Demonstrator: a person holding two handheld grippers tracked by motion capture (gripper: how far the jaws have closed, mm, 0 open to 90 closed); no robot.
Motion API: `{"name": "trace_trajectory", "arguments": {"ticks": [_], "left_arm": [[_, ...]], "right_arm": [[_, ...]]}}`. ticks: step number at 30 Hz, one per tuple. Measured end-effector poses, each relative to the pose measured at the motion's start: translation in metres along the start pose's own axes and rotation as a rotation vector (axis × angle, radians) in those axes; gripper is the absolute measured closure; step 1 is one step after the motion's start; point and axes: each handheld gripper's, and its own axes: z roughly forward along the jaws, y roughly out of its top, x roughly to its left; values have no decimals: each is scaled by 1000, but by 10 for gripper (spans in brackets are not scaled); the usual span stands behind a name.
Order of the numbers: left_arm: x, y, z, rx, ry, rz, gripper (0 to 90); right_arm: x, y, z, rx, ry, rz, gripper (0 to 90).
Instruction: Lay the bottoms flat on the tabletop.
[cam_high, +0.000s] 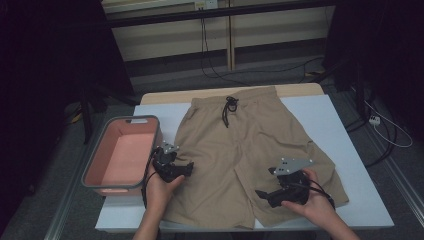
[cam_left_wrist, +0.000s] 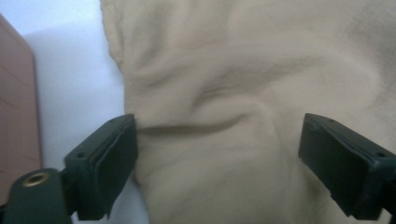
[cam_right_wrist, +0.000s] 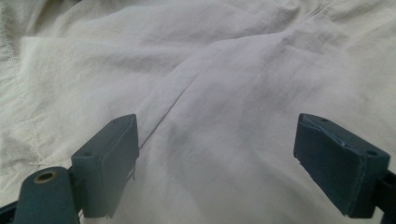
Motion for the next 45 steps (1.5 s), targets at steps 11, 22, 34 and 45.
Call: {"name": "trace_trajectory", "arguments": {"ticks": [11,22,34,45], "left_arm": [[-2,-1,8,11,-5,-15,65],[-7,9,8,60,4,-50,215],[-12,17,7,64,-39,-75,872],[-24,30,4,28,-81,-62,900]], "right_arm": [[1,0,1,3,6,-2,143],[0,0,-1,-2,-3,-3,143],[-2,0,-4,-6,-9,-3,142],[-3,0,-5,-13,-8,-5,141]]}}
